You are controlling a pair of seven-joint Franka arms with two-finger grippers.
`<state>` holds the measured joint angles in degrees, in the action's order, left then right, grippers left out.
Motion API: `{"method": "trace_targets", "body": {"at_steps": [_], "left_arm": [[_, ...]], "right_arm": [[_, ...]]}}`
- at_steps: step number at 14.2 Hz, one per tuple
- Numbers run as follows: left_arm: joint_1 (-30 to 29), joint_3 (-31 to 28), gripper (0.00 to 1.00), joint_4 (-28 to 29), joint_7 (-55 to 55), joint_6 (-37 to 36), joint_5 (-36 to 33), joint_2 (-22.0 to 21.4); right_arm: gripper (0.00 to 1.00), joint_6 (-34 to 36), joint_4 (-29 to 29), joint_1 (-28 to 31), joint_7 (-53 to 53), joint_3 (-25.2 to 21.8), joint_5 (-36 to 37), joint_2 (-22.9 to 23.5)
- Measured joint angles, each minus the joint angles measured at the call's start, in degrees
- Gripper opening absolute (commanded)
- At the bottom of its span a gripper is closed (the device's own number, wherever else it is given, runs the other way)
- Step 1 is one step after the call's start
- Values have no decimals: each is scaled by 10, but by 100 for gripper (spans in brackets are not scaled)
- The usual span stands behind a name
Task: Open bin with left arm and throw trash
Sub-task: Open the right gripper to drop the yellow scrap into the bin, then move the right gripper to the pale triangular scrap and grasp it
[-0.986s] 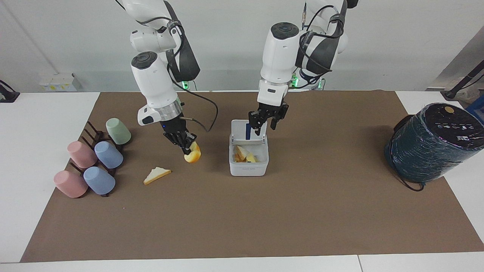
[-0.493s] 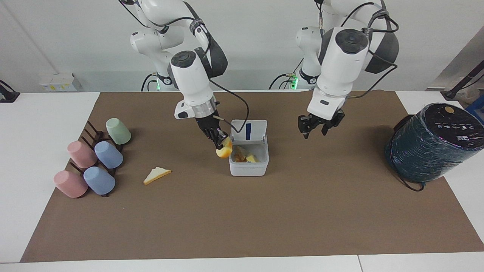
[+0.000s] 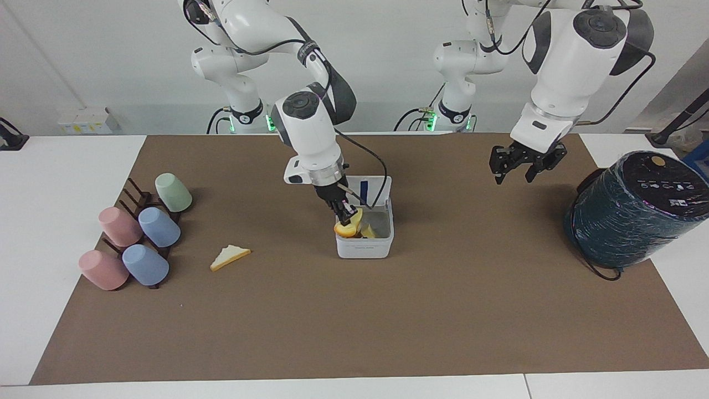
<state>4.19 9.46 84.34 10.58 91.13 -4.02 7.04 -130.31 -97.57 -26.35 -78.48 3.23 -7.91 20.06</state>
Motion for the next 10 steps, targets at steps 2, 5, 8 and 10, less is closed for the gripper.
{"method": "trace_targets", "body": {"at_steps": [2, 5, 8, 10], "left_arm": [[0, 3, 100, 0, 0, -14, 0, -14], [1, 8, 100, 0, -5, -19, 0, -25], [1, 9, 100, 3, -38, -13, 0, -24], [1, 8, 100, 10, -52, -1, 0, -24]], "right_arm": [[61, -2, 6, -17, -13, 1, 1, 17], [100, 0, 11, -22, -14, 0, 20, 24], [100, 14, 22, 1, 40, -1, 37, 17], [100, 31, 25, 32, 115, -3, 39, -2]]}}
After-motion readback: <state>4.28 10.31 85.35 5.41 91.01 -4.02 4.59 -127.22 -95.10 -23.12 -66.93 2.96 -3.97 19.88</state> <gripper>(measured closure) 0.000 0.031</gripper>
